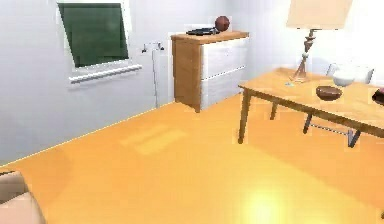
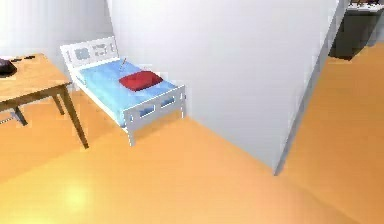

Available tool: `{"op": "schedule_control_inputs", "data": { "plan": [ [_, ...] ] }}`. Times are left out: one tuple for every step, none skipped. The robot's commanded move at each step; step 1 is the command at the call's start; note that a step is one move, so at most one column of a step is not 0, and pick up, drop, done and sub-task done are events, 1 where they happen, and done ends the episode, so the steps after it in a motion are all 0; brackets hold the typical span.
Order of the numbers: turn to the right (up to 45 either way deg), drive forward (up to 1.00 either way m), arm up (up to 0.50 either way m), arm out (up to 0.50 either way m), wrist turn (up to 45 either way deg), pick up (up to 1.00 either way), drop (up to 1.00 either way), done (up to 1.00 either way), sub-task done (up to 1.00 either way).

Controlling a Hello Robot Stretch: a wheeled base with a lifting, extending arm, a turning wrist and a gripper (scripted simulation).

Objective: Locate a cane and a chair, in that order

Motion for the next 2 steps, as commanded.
{"op": "schedule_control_inputs", "data": {
  "plan": [
    [0.0,0.80,0.00,0.00,0.0,0.00,0.00,0.00,0.00],
    [-21.0,0.00,0.00,0.00,0.0,0.00,0.00,0.00,0.00]
  ]
}}
